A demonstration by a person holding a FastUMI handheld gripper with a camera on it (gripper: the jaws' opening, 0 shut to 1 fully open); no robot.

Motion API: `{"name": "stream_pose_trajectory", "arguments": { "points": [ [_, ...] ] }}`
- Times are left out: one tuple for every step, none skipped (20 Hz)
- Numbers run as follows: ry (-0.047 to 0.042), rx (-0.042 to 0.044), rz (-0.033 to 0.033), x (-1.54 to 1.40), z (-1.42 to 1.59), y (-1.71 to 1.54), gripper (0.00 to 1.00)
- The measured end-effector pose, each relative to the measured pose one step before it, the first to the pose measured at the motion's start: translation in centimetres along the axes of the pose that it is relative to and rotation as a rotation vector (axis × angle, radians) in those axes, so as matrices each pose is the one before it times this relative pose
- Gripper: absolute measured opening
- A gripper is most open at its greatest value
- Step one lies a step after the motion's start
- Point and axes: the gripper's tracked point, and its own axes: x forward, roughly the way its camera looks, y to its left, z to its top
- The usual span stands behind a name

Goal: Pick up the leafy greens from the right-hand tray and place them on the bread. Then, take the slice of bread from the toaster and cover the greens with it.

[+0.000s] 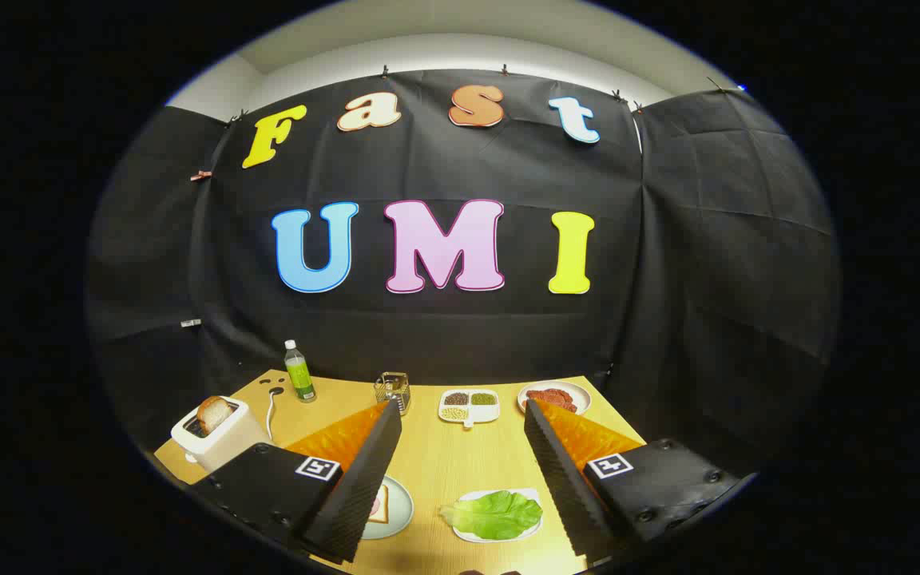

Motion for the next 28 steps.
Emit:
{"name": "stream_pose_trajectory", "arguments": {
  "points": [
    [0.00724, -0.00086, 0.00079, 0.002, -0.227, 0.144, 0.96],
    [0.00706, 0.00151, 0.00084, 0.057, -0.237, 0.054, 0.96],
    [0.00401, 0.00270, 0.00007, 0.061, -0.078, 0.055, 0.96],
    [0.00234, 0.00287, -0.00138, 0.128, -0.011, 0.041, 0.96],
    [0.00275, 0.00325, -0.00234, 0.152, -0.112, -0.122, 0.96],
    [0.00491, 0.00305, -0.00164, -0.060, -0.130, -0.077, 0.96],
    [0.00580, 0.00354, -0.00257, 0.082, -0.158, -0.055, 0.96],
    [0.00692, 0.00377, -0.00040, 0.155, -0.243, 0.022, 0.96],
    [0.00593, 0.00305, 0.00159, 0.099, -0.109, -0.014, 0.96],
    [0.00240, 0.00020, 0.00052, 0.046, -0.075, 0.012, 0.96],
    [0.00163, -0.00096, -0.00028, 0.086, -0.085, -0.083, 0.96],
    [0.00199, -0.00057, 0.00006, 0.086, -0.205, 0.016, 0.96],
    [0.00581, -0.00045, -0.00028, 0.085, -0.230, -0.084, 0.96],
    [0.00754, 0.00082, -0.00032, 0.118, -0.231, -0.040, 0.96],
    [0.00571, 0.00341, -0.00150, 0.238, -0.114, -0.103, 0.96],
    [0.00435, 0.00556, -0.00392, 0.134, -0.017, -0.166, 0.96],
    [0.00439, 0.00653, -0.00467, 0.196, -0.075, -0.114, 0.96],
    [0.00283, 0.00634, -0.00386, 0.201, -0.021, -0.233, 0.96],
    [0.00499, 0.00458, -0.00297, 0.199, -0.048, -0.207, 0.96],
    [0.00524, 0.00099, -0.00057, 0.198, -0.199, -0.082, 0.96],
    [0.00682, -0.00368, -0.00220, 0.130, -0.146, -0.191, 0.96],
    [0.00759, -0.00440, -0.00439, 0.228, -0.297, -0.198, 0.96],
    [0.00879, -0.00009, -0.00105, 0.141, -0.247, -0.130, 0.96],
    [0.00932, 0.00222, -0.00172, 0.130, -0.272, -0.226, 0.96],
    [0.01230, 0.00287, -0.00184, 0.193, -0.355, -0.207, 0.96],
    [0.01152, 0.00356, -0.00303, 0.278, -0.434, -0.294, 0.96],
    [0.01360, 0.00598, -0.00467, 0.245, -0.426, -0.336, 0.96],
    [0.01918, 0.01010, -0.00342, 0.269, -0.510, -0.286, 0.96]
  ]
}}
